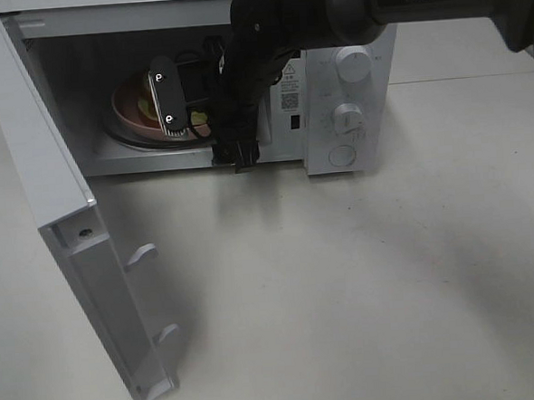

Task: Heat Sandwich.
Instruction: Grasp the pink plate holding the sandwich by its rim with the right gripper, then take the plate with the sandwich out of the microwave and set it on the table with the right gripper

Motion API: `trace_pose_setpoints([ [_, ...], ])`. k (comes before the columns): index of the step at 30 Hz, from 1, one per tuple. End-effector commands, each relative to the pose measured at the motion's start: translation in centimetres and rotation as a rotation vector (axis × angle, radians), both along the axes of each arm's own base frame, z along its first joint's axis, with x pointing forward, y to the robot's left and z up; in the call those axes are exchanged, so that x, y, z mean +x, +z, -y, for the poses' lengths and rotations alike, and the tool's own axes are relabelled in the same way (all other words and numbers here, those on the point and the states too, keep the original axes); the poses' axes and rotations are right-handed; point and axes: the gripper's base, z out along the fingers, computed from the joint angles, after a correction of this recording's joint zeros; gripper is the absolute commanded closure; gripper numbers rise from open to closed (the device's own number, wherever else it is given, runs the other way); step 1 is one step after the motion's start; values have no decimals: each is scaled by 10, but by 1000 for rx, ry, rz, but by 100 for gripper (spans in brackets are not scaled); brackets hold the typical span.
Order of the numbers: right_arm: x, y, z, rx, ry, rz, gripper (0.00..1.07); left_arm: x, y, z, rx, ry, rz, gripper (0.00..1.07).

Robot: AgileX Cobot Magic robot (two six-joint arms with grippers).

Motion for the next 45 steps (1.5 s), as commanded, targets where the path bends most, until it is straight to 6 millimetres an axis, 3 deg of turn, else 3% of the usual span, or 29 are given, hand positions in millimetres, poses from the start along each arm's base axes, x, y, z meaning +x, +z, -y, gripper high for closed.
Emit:
trace_pose_setpoints([
  [1,3,-2,-4,-5,-5,-14,22,-3,-1,0,0,4,26,15],
  [13,21,-13,-18,-18,-14,-50,26,-3,-1,0,0,4,26,15],
  [19,20,-17,-17,-34,-16,-72,34,-3,-1,0,0,4,26,15],
  [25,19,-17,-17,-33,-19,-89,35,-3,-1,0,0,4,26,15],
  [29,18,-17,-17,-33,-20,-95,51,-3,-1,0,0,4,26,15],
  [30,17,-18,-16,-40,-21,-105,68,-3,-1,0,0,4,26,15],
  [31,17,-18,-16,-40,-21,-105,68,-3,-1,0,0,4,26,15],
  [33,16,-18,-15,-48,-21,-115,87,-3,-1,0,0,4,26,15],
  [34,16,-18,-15,-56,-21,-126,105,-3,-1,0,0,4,26,15],
  [45,13,-17,-14,-59,-6,-157,107,-3,-1,0,0,4,26,15],
])
